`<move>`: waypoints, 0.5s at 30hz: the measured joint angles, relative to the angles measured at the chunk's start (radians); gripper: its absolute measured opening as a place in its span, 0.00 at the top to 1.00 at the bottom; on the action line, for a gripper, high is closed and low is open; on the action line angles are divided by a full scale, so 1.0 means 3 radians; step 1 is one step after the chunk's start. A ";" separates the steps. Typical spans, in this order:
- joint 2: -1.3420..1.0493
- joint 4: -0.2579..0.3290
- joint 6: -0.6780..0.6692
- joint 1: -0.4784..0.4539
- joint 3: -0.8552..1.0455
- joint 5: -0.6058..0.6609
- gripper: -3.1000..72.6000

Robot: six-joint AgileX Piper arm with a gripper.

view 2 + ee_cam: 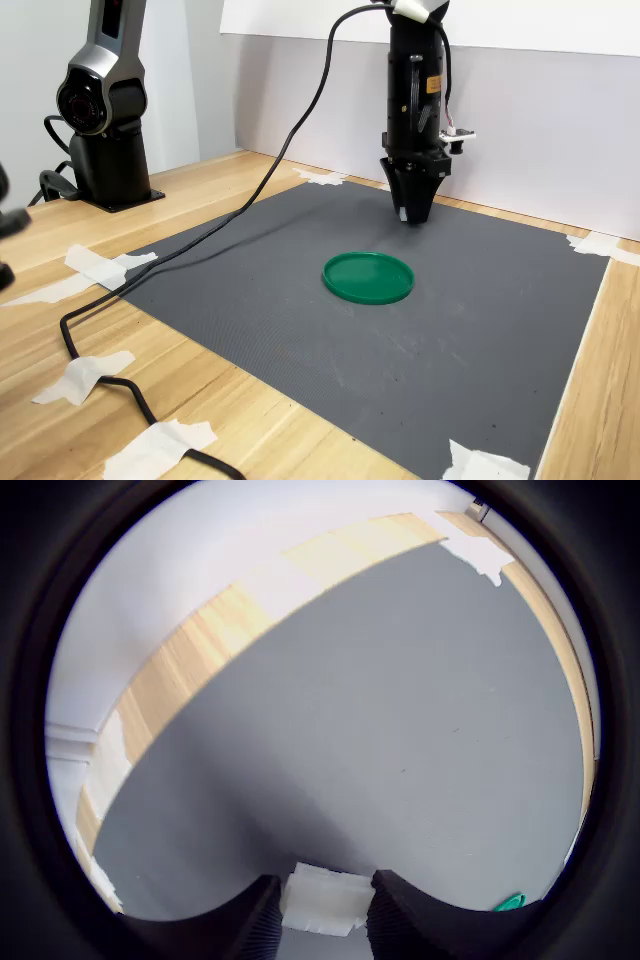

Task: Grasp a white terminal and put it on the green lid.

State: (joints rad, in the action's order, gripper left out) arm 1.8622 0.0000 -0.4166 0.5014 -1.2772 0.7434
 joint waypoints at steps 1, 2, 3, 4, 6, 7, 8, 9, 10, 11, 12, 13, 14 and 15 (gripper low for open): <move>-0.0060 0.0000 0.0001 -0.0019 -0.0010 0.0019 0.53; -0.0116 0.0020 -0.0003 -0.0051 -0.0039 0.0073 0.53; -0.0166 0.0028 -0.0027 -0.0094 -0.0083 0.0143 0.53; -0.0213 0.0045 -0.0064 -0.0145 -0.0139 0.0231 0.53; -0.0284 0.0091 -0.0176 -0.0265 -0.0262 0.0421 0.53; -0.0316 0.0120 -0.0257 -0.0331 -0.0336 0.0535 0.53; -0.0343 0.0140 -0.0352 -0.0400 -0.0407 0.0649 0.53; -0.0360 0.0152 -0.0455 -0.0455 -0.0460 0.0734 0.53; -0.0379 0.0155 -0.0566 -0.0526 -0.0513 0.0835 0.53; -0.0393 0.0155 -0.0681 -0.0598 -0.0546 0.0921 0.53; -0.0401 0.0155 -0.0789 -0.0673 -0.0563 0.0991 0.53; -0.0402 0.0153 -0.0863 -0.0734 -0.0563 0.1041 0.53; -0.0402 0.0149 -0.0934 -0.0812 -0.0563 0.1070 0.53; -0.0402 0.0142 -0.0977 -0.0891 -0.0549 0.1066 0.53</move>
State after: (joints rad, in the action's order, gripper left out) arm 1.7417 0.0426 -0.7098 0.2342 -1.4420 1.0633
